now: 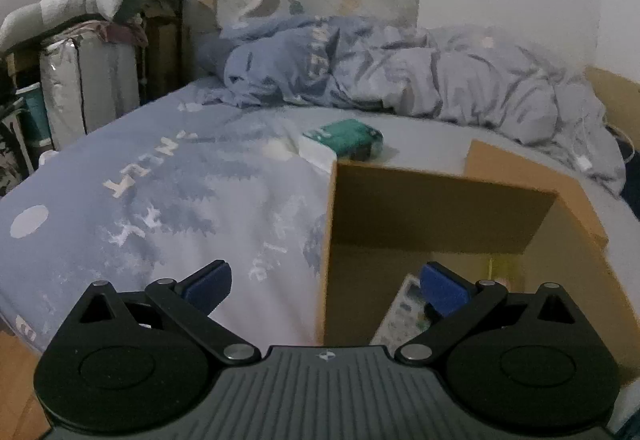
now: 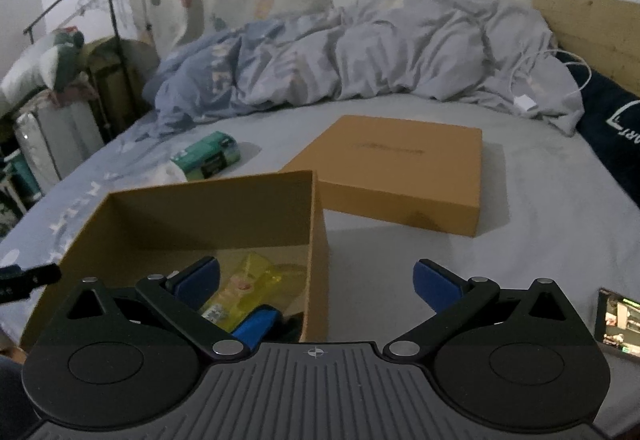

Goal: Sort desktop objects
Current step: 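Raise both open grippers up out of the box, then move both grippers toward the green-and-white carton on the sheet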

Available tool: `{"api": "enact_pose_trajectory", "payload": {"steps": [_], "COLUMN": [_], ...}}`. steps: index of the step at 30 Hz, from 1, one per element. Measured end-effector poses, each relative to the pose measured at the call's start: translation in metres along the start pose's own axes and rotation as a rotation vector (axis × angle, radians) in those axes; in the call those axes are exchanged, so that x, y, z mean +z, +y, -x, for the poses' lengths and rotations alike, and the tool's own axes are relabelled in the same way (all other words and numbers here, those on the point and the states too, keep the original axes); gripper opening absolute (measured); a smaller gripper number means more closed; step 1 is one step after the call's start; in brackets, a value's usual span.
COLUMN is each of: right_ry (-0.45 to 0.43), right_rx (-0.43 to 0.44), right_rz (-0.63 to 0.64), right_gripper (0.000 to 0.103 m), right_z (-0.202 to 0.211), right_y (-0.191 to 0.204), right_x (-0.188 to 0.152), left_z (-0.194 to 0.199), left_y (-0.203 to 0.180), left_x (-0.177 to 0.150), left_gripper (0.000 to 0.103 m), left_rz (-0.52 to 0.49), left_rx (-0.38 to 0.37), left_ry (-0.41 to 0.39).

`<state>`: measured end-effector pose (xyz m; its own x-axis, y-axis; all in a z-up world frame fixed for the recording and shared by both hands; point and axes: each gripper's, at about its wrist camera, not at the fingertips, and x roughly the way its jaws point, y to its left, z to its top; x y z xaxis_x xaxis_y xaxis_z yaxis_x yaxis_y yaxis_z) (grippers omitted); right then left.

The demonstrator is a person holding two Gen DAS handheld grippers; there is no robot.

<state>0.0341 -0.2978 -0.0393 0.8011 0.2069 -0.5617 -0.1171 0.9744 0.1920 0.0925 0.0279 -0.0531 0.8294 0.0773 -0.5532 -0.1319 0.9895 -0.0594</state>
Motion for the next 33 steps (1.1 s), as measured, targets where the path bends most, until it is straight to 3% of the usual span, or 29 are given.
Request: {"api": "enact_pose_trajectory", "payload": {"steps": [5, 13, 18, 25, 33], "right_ry": [-0.018, -0.049, -0.097, -0.211, -0.257], "right_rx": [0.013, 0.118, 0.240, 0.313, 0.387], "right_rz": [0.007, 0.034, 0.064, 0.130, 0.157], "right_gripper": [0.103, 0.103, 0.103, 0.103, 0.103], "right_z": [0.011, 0.048, 0.071, 0.086, 0.071], "right_y": [0.015, 0.033, 0.054, 0.086, 0.111], "right_x": [0.023, 0.075, 0.120, 0.176, 0.228], "left_z": [0.009, 0.027, 0.049, 0.070, 0.067], "left_y": [0.007, 0.016, 0.018, 0.023, 0.025], "left_x": [0.023, 0.063, 0.102, 0.151, 0.189], "left_gripper": [0.103, 0.103, 0.103, 0.103, 0.103], "left_rz": [0.026, 0.066, 0.108, 0.139, 0.121], "left_rx": [-0.010, -0.032, -0.077, -0.096, -0.083], "left_ry": [-0.026, -0.071, -0.161, -0.284, -0.388]}}
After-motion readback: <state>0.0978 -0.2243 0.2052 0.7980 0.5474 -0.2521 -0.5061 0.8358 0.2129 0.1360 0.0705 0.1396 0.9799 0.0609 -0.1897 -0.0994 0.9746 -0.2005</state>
